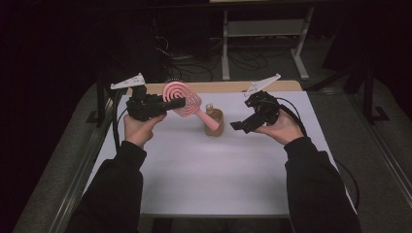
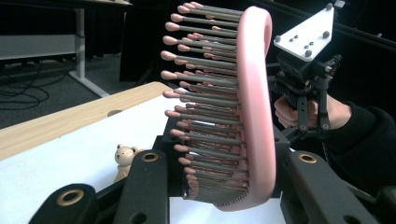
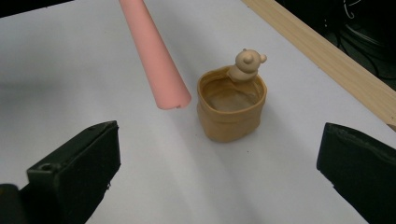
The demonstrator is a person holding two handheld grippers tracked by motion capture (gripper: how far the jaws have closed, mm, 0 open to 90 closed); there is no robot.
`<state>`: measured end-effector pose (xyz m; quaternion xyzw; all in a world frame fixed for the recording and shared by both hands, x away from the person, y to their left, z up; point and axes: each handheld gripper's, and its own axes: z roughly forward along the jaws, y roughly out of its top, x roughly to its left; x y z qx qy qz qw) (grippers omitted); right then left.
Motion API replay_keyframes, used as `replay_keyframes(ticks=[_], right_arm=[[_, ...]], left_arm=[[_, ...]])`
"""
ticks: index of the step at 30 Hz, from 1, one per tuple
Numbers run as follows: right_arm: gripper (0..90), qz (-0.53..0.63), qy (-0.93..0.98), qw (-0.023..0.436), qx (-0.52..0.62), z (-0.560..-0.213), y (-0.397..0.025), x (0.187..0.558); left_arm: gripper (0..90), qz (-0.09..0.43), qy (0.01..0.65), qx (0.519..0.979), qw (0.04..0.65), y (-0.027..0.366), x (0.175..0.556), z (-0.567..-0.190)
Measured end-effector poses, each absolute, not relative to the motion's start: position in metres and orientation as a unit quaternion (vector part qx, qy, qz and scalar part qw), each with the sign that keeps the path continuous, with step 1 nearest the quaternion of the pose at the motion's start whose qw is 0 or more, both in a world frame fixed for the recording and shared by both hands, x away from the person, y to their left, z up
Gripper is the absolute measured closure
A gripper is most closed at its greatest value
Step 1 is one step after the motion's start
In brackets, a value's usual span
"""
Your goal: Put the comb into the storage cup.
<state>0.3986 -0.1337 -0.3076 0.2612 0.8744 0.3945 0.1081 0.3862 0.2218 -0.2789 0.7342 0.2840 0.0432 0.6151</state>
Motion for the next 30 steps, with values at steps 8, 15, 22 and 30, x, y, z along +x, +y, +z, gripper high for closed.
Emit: replay_keyframes(ticks=[8, 15, 22, 30], right_arm=[[0.0, 0.404, 0.868, 0.105, 0.269, -0.314, -0.148, 0.39], [0.0, 0.409, 0.862, 0.11, 0.279, -0.326, -0.164, 0.381], [0.0, 0.412, 0.856, 0.109, 0.293, -0.335, -0.177, 0.378], [0.0, 0.421, 0.847, 0.112, 0.303, -0.342, -0.19, 0.371]], left_arm=[[63.8, 0.047, 0.282, 0.74, 0.609, 0.222, 0.385, -0.279], [63.8, 0.052, 0.28, 0.742, 0.607, 0.223, 0.384, -0.279], [63.8, 0.057, 0.28, 0.744, 0.604, 0.227, 0.383, -0.278], [63.8, 0.062, 0.281, 0.747, 0.599, 0.232, 0.38, -0.279]])
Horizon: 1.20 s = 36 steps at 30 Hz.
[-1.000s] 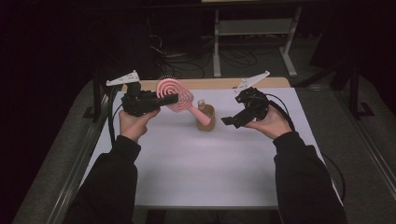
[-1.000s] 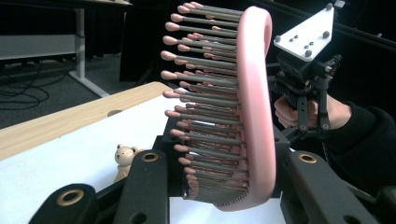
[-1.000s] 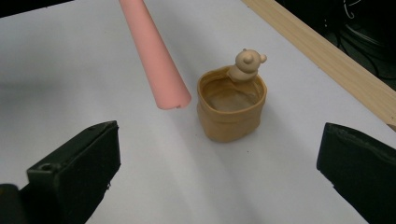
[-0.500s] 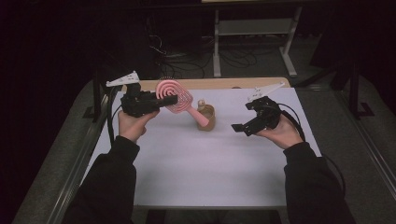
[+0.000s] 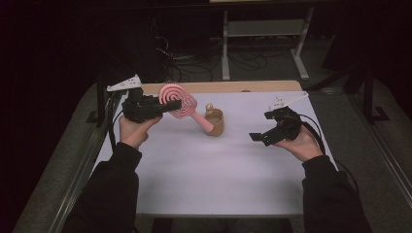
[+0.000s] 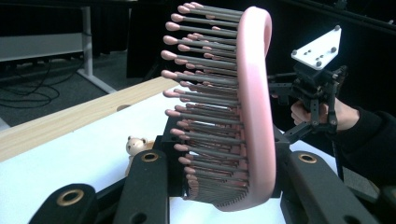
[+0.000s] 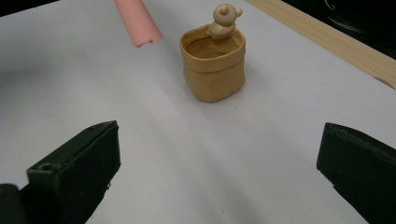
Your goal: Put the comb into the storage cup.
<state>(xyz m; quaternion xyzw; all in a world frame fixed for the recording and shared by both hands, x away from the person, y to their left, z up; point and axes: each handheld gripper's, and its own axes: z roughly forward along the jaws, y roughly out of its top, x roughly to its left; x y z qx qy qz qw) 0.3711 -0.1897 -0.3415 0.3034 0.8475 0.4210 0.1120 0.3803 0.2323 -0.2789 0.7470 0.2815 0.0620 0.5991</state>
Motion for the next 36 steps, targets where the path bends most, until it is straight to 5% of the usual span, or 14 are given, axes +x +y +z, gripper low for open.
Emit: replay_keyframes(ticks=[36], right_arm=[[0.0, 0.47, 0.8, 0.127, 0.352, -0.406, -0.253, 0.301]], left_arm=[[63.8, 0.099, 0.287, 0.738, 0.603, 0.232, 0.403, -0.256]])
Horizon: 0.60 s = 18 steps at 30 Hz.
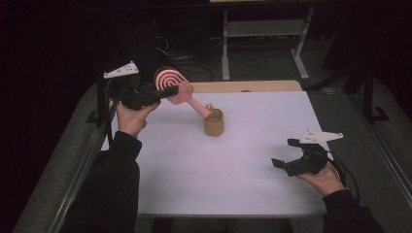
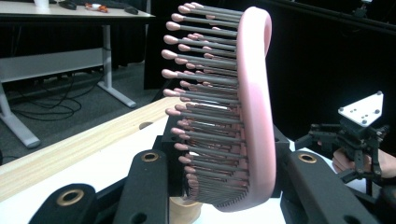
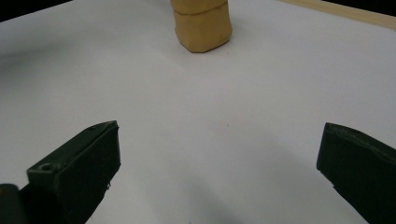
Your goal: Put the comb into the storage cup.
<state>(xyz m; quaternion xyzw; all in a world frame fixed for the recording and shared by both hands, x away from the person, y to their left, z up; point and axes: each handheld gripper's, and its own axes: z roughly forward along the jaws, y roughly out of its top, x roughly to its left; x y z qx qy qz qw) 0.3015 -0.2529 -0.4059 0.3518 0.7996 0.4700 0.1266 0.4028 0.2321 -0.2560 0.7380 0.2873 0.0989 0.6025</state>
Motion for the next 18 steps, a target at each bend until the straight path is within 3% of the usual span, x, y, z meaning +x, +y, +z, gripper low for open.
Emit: replay_keyframes(ticks=[18], right_arm=[[0.0, 0.477, 0.784, 0.148, 0.368, -0.42, -0.273, 0.285]], left_arm=[[63.8, 0.098, 0.291, 0.747, 0.59, 0.212, 0.42, -0.265]])
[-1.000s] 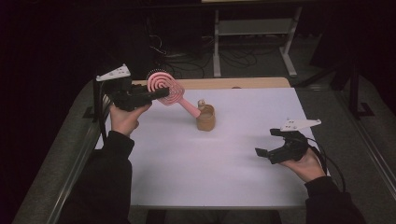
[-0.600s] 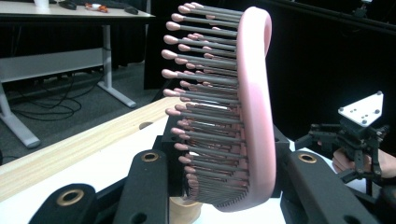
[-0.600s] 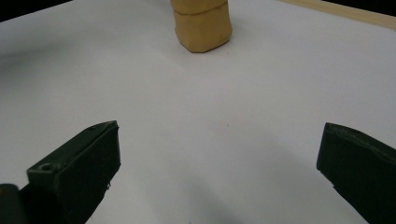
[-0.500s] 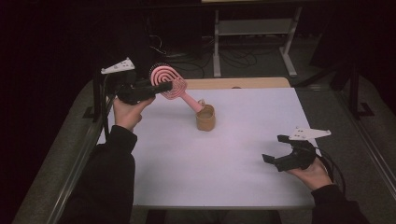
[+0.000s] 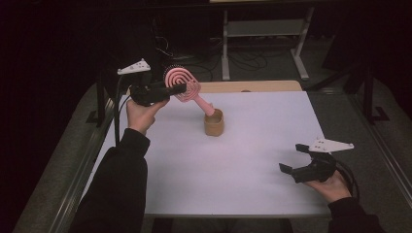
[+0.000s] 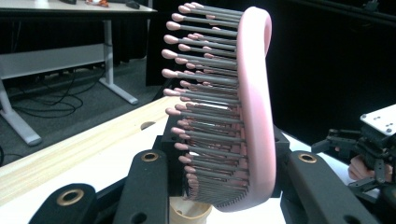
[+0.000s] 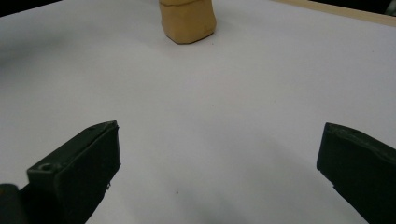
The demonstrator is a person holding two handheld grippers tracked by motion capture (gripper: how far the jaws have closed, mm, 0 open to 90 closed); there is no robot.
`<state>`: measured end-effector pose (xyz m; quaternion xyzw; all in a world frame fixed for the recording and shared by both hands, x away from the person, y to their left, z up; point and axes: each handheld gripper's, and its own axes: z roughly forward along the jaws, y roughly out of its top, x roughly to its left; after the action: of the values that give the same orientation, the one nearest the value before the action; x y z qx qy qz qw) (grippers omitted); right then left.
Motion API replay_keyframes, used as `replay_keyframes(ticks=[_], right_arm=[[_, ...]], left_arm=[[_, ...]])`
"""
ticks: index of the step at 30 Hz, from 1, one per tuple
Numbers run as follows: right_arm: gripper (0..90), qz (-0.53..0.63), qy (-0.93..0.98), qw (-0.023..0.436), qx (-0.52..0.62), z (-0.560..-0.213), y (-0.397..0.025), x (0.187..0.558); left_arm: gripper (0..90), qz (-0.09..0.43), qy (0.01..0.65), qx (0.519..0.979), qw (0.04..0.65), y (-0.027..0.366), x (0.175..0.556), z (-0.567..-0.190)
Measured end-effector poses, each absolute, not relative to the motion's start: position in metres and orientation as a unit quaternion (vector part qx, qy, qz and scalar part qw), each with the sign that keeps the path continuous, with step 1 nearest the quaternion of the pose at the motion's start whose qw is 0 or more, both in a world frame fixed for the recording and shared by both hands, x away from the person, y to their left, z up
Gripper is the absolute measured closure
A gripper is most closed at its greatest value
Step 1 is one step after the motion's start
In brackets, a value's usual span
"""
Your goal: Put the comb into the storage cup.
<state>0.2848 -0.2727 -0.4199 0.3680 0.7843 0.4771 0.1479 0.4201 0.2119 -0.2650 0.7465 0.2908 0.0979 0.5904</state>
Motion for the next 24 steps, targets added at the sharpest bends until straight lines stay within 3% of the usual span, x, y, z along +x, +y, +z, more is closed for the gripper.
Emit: replay_keyframes(ticks=[24], right_arm=[[0.0, 0.478, 0.781, 0.149, 0.372, -0.426, -0.276, 0.28]], left_arm=[[63.9, 0.092, 0.295, 0.768, 0.56, 0.186, 0.437, -0.292]])
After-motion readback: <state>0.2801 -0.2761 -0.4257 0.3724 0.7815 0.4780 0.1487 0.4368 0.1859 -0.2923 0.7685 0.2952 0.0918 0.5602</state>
